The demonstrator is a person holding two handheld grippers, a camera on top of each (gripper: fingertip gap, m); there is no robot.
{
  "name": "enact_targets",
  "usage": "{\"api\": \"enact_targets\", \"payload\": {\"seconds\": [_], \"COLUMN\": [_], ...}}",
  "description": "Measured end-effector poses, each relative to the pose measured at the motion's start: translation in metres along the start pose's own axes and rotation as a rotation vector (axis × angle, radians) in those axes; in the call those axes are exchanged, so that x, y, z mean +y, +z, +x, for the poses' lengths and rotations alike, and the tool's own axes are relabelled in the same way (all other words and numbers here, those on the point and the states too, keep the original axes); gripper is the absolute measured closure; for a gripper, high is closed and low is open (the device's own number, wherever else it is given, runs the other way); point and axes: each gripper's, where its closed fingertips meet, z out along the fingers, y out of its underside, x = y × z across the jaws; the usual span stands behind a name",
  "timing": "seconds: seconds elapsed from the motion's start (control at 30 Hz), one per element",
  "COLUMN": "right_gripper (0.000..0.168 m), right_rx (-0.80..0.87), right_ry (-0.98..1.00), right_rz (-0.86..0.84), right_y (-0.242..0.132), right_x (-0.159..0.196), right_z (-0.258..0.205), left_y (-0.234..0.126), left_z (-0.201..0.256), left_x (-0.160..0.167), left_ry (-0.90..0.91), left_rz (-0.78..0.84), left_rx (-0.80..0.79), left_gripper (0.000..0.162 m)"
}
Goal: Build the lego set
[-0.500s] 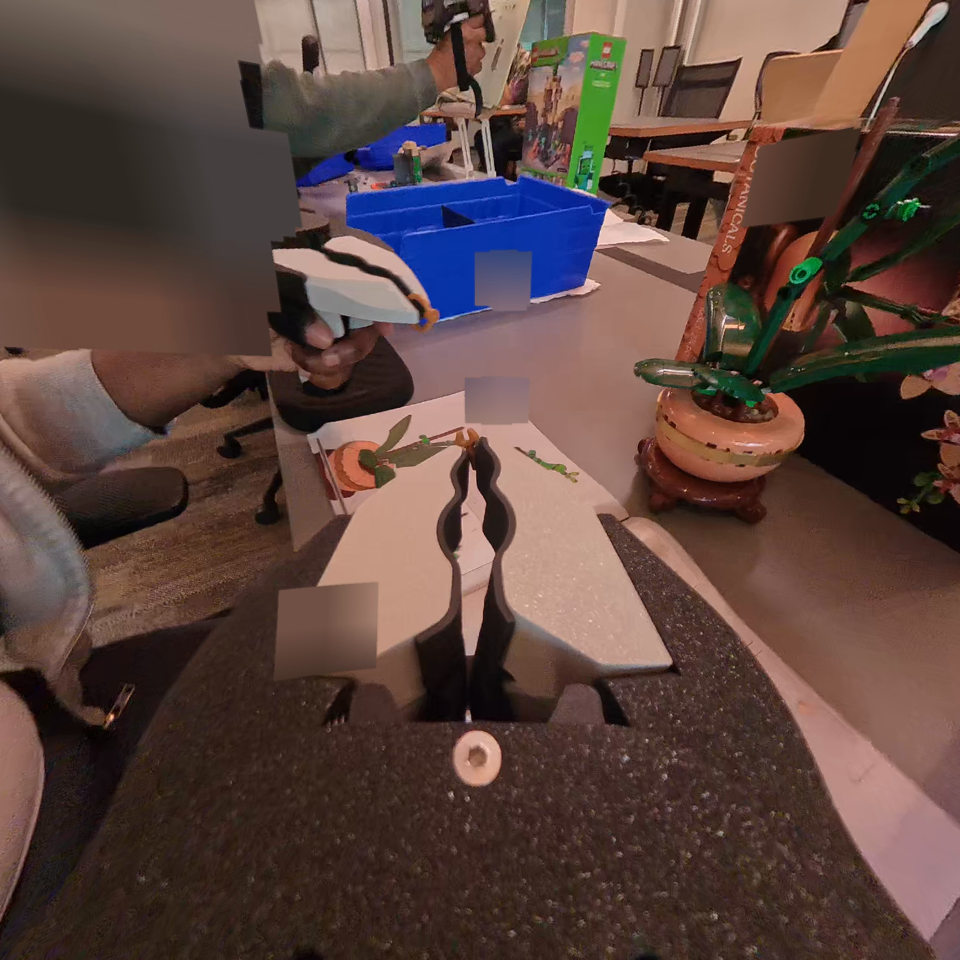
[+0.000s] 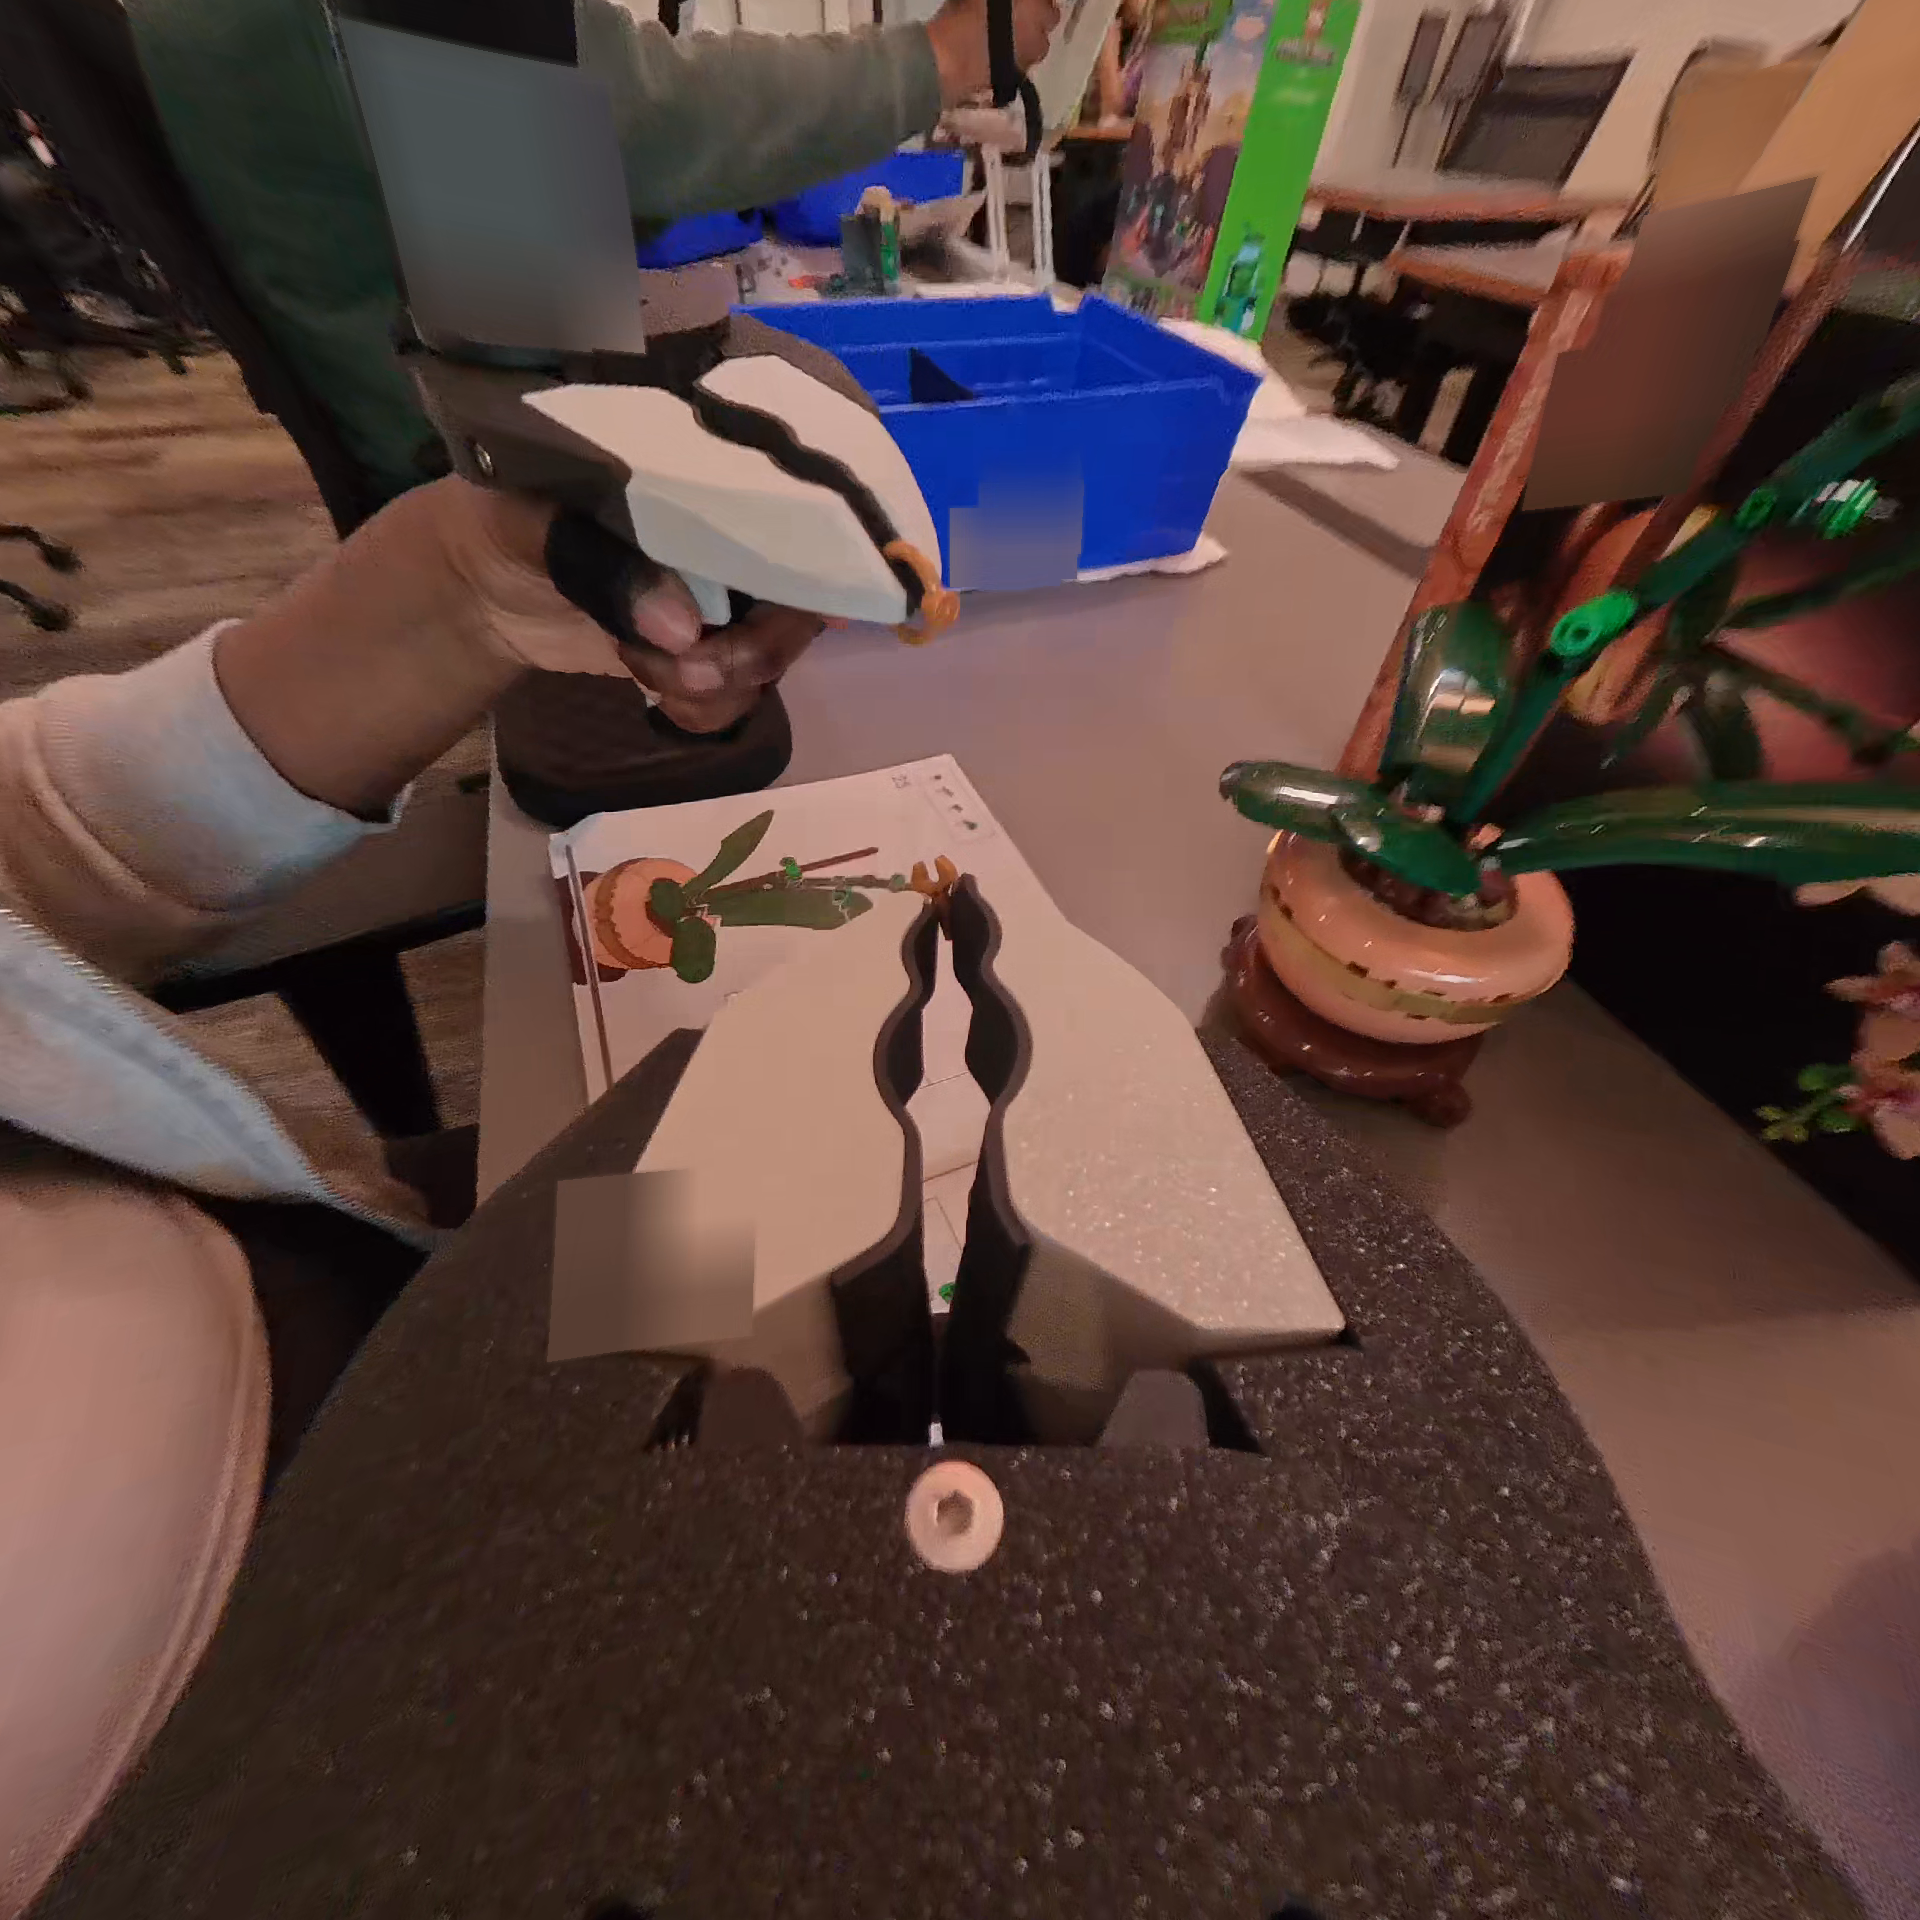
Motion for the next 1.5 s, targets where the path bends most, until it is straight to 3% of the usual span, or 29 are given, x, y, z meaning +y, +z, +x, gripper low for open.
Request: {"api": "enact_targets", "payload": {"seconds": [0.2,0.37,0.6,0.73,0.83,0.97,1.17,1.37,1.5], "right_gripper": [0.165,0.165,0.165,0.165,0.165,0.165,0.165,0.165,0.165], "right_rx": [-0.108,-0.078,0.018,-0.024,-0.071,-0.176,-0.525,-0.867,-1.126], "right_ry": [0.097,0.028,-0.099,-0.098,-0.271,-0.581,-0.851,-1.457,-1.686], "right_rz": [0.004,-0.002,-0.09,-0.03,-0.088,-0.406,-0.658,-0.672,-0.659], "right_y": [0.017,0.025,0.024,0.018,0.015,0.02,0.037,0.064,0.07], "right_x": [0.01,0.013,0.02,0.016,0.031,0.074,0.084,0.094,0.095], "right_z": [0.0,0.005,0.022,0.006,-0.014,-0.025,-0.046,-0.052,-0.059], "left_y": [0.005,0.009,0.023,0.027,0.024,0.009,-0.013,-0.039,-0.05], "left_z": [0.001,0.005,-0.001,-0.006,0.0,-0.015,-0.034,-0.051,-0.06], "left_x": [0.034,0.047,0.061,0.072,0.078,0.085,0.078,0.062,0.06], "left_ry": [-0.136,-0.202,-0.265,-0.235,-0.215,-0.073,0.033,-0.006,-0.073], "left_rz": [-0.049,-0.031,-0.088,-0.165,-0.22,-0.316,-0.269,-0.126,-0.065], "left_rx": [0.12,0.199,0.209,0.164,0.15,0.025,-0.088,-0.133,-0.153], "left_gripper": [0.16,0.16,0.16,0.16,0.16,0.16,0.16,0.16,0.16]}}
